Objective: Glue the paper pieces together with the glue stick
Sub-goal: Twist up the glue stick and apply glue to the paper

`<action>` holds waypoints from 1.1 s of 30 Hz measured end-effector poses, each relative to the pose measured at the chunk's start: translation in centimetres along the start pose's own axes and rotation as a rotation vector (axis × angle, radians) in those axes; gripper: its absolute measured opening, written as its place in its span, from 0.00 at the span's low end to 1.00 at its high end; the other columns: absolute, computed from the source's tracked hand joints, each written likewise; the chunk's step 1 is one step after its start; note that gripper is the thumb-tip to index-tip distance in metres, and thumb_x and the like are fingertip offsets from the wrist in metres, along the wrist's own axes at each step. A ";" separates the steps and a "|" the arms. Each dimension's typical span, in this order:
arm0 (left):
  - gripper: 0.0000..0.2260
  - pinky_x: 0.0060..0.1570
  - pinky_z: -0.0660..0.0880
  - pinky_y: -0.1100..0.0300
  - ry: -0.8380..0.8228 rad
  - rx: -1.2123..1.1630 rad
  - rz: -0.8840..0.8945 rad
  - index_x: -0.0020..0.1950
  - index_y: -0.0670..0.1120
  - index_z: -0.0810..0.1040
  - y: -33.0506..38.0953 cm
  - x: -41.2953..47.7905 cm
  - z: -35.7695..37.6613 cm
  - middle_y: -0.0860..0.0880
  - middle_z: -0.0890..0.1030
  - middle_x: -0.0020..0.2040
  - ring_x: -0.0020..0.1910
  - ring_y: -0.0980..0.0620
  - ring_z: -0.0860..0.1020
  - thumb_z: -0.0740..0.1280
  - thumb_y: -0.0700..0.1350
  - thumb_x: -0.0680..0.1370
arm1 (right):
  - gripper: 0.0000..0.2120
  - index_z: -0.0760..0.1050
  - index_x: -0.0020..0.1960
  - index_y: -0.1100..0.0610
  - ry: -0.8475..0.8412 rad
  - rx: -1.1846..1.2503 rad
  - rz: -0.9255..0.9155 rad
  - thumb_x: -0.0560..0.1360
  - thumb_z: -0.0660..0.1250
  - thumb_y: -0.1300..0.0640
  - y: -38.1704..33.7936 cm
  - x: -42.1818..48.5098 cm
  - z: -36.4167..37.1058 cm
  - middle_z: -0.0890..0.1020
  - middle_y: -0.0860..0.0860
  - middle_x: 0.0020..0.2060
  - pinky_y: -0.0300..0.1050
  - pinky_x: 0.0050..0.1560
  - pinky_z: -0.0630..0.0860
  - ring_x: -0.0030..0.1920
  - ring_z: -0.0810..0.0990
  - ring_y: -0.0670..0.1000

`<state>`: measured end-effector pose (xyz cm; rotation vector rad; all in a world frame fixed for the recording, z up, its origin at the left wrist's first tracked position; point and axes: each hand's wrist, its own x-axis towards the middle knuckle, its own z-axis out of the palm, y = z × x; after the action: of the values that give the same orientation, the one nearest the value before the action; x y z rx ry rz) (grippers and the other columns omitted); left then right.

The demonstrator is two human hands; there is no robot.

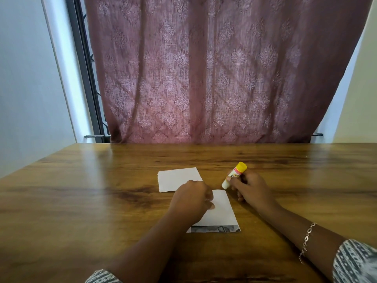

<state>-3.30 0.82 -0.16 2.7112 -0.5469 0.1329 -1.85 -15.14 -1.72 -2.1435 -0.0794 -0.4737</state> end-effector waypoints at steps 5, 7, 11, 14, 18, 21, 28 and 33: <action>0.13 0.57 0.73 0.59 -0.009 0.000 -0.020 0.59 0.46 0.78 0.0 0.2 0.0 0.47 0.79 0.60 0.56 0.50 0.76 0.67 0.46 0.75 | 0.06 0.71 0.47 0.56 -0.006 -0.063 -0.019 0.75 0.63 0.53 0.2 0.2 0.3 0.73 0.45 0.31 0.29 0.26 0.64 0.29 0.72 0.43; 0.13 0.57 0.73 0.59 -0.005 -0.006 -0.022 0.58 0.46 0.79 0.0 0.3 0.1 0.47 0.79 0.60 0.56 0.50 0.77 0.67 0.46 0.75 | 0.06 0.71 0.48 0.56 -0.009 -0.073 -0.029 0.75 0.63 0.53 0.2 0.3 0.4 0.73 0.45 0.31 0.29 0.25 0.65 0.30 0.71 0.43; 0.13 0.57 0.73 0.59 -0.004 -0.011 -0.013 0.58 0.46 0.79 -0.1 0.4 0.1 0.47 0.79 0.60 0.56 0.50 0.77 0.67 0.46 0.75 | 0.08 0.72 0.49 0.57 -0.010 -0.091 -0.048 0.75 0.63 0.53 0.4 0.4 0.6 0.73 0.45 0.33 0.31 0.30 0.65 0.31 0.72 0.44; 0.13 0.57 0.73 0.59 0.001 -0.017 -0.007 0.58 0.46 0.79 -0.2 0.4 0.2 0.47 0.79 0.60 0.56 0.50 0.76 0.67 0.46 0.75 | 0.10 0.73 0.50 0.58 -0.013 -0.102 -0.071 0.74 0.64 0.53 0.5 0.5 0.7 0.75 0.48 0.37 0.34 0.31 0.65 0.32 0.72 0.44; 0.13 0.55 0.72 0.60 0.008 -0.015 0.002 0.58 0.46 0.79 -0.3 0.4 0.3 0.47 0.79 0.59 0.56 0.50 0.76 0.67 0.46 0.75 | 0.11 0.73 0.51 0.59 -0.016 -0.140 -0.092 0.74 0.64 0.52 0.5 0.6 0.7 0.76 0.51 0.39 0.37 0.34 0.69 0.34 0.72 0.45; 0.13 0.55 0.72 0.60 0.007 -0.013 0.006 0.58 0.46 0.78 -0.3 0.4 0.2 0.47 0.79 0.60 0.56 0.50 0.76 0.67 0.46 0.75 | 0.11 0.73 0.51 0.58 -0.022 -0.158 -0.098 0.74 0.65 0.52 0.5 0.6 0.8 0.77 0.51 0.41 0.40 0.37 0.72 0.36 0.74 0.47; 0.12 0.57 0.73 0.59 0.023 -0.011 0.002 0.57 0.46 0.79 -0.3 0.3 0.3 0.47 0.79 0.60 0.56 0.49 0.76 0.67 0.45 0.75 | 0.11 0.73 0.51 0.58 -0.010 -0.173 -0.108 0.73 0.65 0.52 0.4 0.2 0.7 0.76 0.50 0.41 0.37 0.37 0.70 0.36 0.72 0.45; 0.12 0.55 0.72 0.60 0.036 -0.019 0.016 0.57 0.45 0.79 -0.3 0.2 0.2 0.47 0.79 0.59 0.55 0.50 0.76 0.67 0.45 0.75 | 0.11 0.74 0.52 0.58 -0.015 -0.186 -0.138 0.74 0.65 0.52 0.1 -0.4 0.4 0.75 0.49 0.41 0.35 0.36 0.68 0.36 0.72 0.44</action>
<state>-2.99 0.88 -0.42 2.6810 -0.5561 0.1796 -2.10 -14.81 -2.19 -2.3339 -0.2000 -0.5641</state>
